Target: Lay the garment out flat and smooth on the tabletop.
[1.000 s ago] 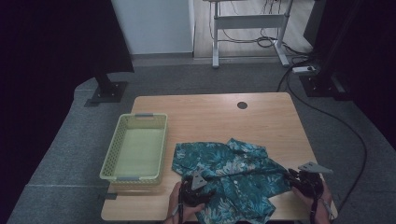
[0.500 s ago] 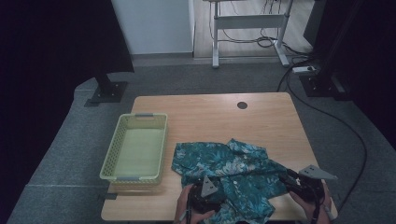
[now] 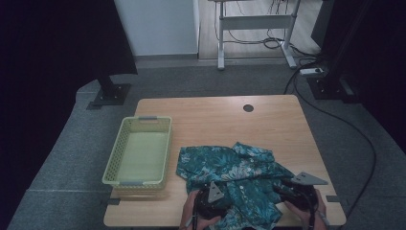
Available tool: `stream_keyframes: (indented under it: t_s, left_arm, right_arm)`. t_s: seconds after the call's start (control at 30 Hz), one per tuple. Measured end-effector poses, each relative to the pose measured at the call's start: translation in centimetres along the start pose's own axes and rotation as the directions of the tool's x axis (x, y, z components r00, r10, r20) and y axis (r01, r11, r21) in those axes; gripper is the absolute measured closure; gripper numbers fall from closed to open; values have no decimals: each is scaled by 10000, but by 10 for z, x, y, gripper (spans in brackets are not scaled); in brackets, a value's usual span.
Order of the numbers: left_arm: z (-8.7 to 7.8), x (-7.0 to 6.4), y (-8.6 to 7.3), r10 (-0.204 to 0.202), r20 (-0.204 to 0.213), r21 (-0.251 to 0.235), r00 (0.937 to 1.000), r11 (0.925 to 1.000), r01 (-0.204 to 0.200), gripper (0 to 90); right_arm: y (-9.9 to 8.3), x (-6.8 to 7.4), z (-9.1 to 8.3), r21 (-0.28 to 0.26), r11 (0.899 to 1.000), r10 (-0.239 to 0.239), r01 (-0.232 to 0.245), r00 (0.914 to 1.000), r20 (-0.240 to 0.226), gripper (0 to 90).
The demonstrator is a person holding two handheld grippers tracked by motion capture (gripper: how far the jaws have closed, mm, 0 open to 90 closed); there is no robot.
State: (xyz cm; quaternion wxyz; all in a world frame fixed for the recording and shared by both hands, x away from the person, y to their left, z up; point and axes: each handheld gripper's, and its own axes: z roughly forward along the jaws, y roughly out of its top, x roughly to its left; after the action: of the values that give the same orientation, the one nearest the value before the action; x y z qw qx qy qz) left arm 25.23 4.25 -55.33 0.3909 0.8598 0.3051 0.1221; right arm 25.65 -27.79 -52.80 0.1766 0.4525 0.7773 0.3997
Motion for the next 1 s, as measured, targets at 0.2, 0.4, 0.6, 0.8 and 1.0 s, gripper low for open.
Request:
stream_keyframes:
  t_s: [0.2,0.4,0.6,0.8,1.0]
  left_arm:
    - [-10,9,-7,-40,-94,83,9999,10000,41,452]
    - [-22,17,-17,-142,-114,87,9998,9999,143,452]
    - [-32,21,-25,-200,67,185,9998,9996,198,451]
    - [-38,24,-26,-829,747,-26,9938,9965,833,433]
    - [-25,0,0,-336,753,-154,9966,9993,349,418]
  right_arm:
    - [-5,18,23,767,9962,-394,418,9987,-325,512]
    - [-12,23,24,1004,9941,-356,408,9980,-530,501]
    - [-18,27,18,1005,9942,-312,372,9977,-608,500]
    - [-18,29,18,988,9945,-295,354,9978,-600,497]
    - [-17,26,19,916,9957,-101,170,9972,-746,497]
